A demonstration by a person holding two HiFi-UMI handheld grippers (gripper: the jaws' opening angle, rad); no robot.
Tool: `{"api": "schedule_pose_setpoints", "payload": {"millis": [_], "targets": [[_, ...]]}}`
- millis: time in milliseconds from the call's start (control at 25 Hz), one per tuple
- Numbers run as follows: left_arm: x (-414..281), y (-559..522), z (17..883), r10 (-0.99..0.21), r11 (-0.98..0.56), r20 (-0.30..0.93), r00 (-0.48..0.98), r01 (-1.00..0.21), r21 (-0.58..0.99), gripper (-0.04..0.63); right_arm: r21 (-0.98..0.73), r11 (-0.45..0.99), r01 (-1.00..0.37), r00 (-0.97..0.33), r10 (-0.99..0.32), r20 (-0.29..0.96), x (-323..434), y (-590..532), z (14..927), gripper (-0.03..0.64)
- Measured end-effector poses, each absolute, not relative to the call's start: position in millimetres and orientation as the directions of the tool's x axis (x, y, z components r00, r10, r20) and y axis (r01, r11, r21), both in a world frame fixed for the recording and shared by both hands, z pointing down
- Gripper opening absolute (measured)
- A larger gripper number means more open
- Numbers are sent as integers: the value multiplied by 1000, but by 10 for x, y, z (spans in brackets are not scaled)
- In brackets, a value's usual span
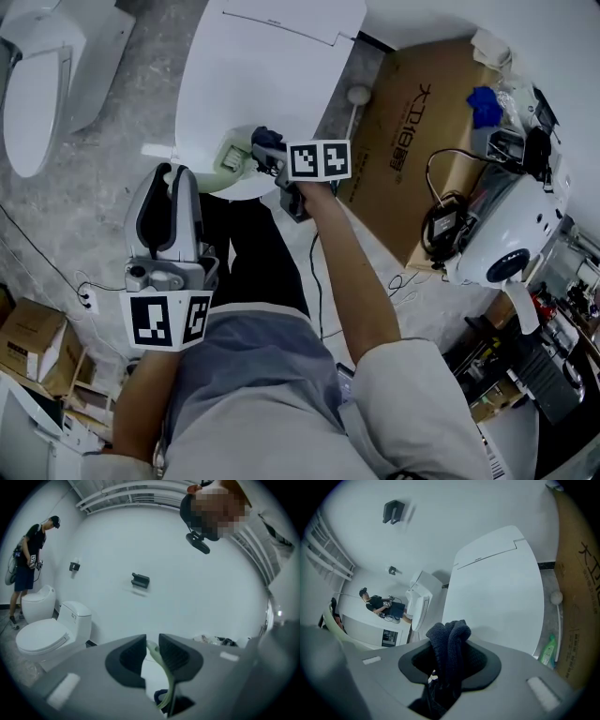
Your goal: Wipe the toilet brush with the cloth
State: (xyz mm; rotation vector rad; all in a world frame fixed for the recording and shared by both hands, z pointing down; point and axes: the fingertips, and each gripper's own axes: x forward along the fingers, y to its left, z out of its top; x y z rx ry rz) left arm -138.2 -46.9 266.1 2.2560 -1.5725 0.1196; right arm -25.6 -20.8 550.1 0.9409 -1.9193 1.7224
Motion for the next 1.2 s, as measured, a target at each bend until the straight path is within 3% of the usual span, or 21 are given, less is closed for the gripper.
{"api": "schedule_pose_setpoints", "payload": {"millis": [1200], "targets": [[-1384, -487, 2656, -885, -296, 284, 369, -917, 268, 0, -749, 146, -647, -763, -111, 637, -674, -469, 5402, 120]]}}
